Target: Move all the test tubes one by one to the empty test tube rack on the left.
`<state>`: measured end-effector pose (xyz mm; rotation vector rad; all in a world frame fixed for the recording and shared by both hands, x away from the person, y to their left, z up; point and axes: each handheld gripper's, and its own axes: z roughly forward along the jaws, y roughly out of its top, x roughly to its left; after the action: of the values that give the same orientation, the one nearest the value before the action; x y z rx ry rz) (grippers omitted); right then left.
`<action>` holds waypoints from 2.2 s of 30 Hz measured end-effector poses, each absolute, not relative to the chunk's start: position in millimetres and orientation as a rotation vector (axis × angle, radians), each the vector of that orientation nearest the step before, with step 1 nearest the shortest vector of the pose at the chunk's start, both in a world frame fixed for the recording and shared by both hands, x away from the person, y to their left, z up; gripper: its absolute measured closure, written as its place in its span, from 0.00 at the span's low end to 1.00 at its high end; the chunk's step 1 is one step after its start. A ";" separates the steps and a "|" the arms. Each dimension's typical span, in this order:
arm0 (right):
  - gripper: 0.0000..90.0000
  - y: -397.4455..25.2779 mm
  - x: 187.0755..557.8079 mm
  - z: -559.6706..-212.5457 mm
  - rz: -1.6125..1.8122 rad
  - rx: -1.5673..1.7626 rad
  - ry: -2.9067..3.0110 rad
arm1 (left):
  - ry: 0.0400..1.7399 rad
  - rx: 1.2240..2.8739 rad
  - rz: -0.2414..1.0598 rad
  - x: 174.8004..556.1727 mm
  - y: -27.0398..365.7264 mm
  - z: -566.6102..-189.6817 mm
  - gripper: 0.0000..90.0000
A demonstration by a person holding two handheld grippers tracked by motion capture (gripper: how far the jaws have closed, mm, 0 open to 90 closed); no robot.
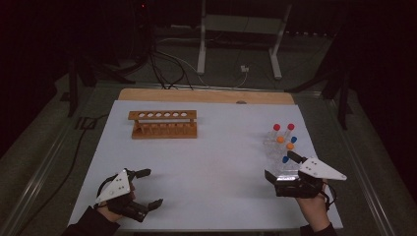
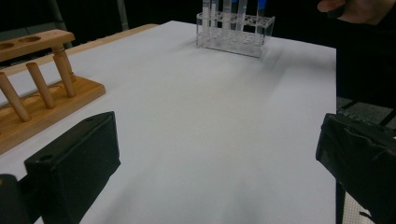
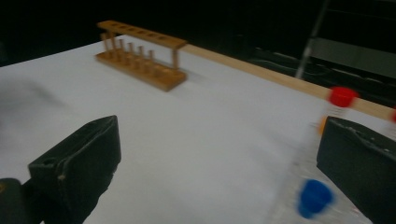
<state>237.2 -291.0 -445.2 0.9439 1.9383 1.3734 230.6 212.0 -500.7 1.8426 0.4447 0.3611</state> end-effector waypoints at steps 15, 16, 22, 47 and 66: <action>0.00 -311.6 245.4 -450.5 1.220 1.212 1.850 | 0.449 1.839 0.361 230.2 212.5 -500.6 0.00; 0.00 -312.0 245.6 -451.5 1.212 1.232 1.856 | 0.449 1.839 0.361 230.2 212.5 -500.6 0.00; 0.10 -312.9 244.7 -450.1 1.135 1.333 1.879 | 0.452 1.835 0.360 230.6 213.0 -500.6 0.00; 0.80 -313.6 267.5 -463.1 1.016 1.523 2.027 | 0.453 1.845 0.366 230.5 212.3 -501.5 0.00; 0.86 -308.5 264.1 -457.2 0.985 1.449 2.013 | 0.452 1.850 0.370 230.2 212.2 -501.5 0.00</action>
<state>264.1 -308.5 -457.2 1.4490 2.0131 0.9854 230.2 212.2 -501.5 1.8501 0.4522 0.3704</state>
